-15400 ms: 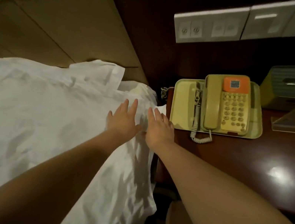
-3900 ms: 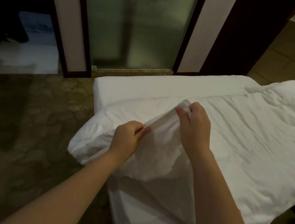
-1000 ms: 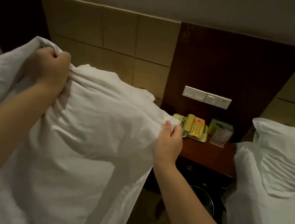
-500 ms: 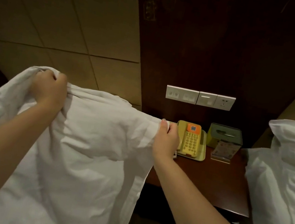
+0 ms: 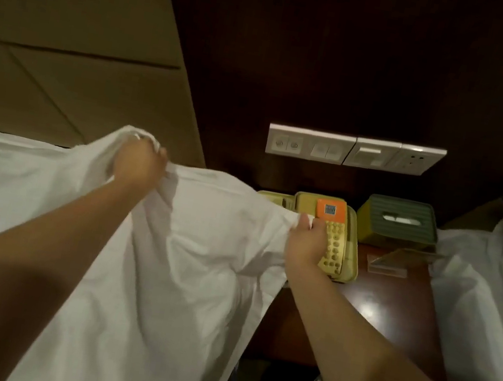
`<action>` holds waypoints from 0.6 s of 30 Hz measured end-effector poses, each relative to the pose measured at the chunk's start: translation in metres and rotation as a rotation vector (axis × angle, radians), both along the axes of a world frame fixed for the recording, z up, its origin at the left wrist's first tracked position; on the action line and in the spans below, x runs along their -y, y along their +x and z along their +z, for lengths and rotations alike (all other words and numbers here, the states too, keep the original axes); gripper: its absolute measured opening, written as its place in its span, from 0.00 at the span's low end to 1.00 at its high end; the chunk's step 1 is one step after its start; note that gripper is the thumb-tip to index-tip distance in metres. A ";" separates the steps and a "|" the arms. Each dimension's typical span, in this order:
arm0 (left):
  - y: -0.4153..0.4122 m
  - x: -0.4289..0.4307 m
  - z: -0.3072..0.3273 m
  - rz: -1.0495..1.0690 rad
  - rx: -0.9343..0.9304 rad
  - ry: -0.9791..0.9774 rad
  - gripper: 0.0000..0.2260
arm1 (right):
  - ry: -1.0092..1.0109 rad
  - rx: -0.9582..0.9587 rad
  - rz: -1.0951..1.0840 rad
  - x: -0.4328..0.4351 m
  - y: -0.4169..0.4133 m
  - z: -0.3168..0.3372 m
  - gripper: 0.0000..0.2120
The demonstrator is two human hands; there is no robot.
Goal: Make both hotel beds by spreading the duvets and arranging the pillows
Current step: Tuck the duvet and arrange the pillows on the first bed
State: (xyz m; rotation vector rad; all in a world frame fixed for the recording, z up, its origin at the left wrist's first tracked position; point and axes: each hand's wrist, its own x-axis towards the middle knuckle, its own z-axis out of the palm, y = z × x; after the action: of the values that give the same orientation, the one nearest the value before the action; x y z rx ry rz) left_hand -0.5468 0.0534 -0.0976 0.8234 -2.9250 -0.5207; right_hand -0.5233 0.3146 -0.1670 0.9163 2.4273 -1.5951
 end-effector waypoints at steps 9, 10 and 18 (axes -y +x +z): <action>-0.012 0.041 -0.128 0.025 0.172 -0.060 0.20 | 0.042 0.139 0.110 0.048 -0.011 -0.085 0.09; -0.013 0.045 -0.133 0.008 0.171 -0.074 0.20 | 0.064 0.145 0.118 0.051 -0.018 -0.091 0.09; -0.016 0.055 -0.150 -0.118 0.265 -0.008 0.15 | 0.157 0.312 0.172 0.057 -0.047 -0.117 0.20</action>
State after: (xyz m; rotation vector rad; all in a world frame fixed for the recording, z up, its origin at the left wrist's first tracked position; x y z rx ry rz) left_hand -0.5630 -0.0018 -0.2477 0.7773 -3.2309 -0.4373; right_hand -0.5703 0.2577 -0.2844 0.8751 2.3586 -1.1239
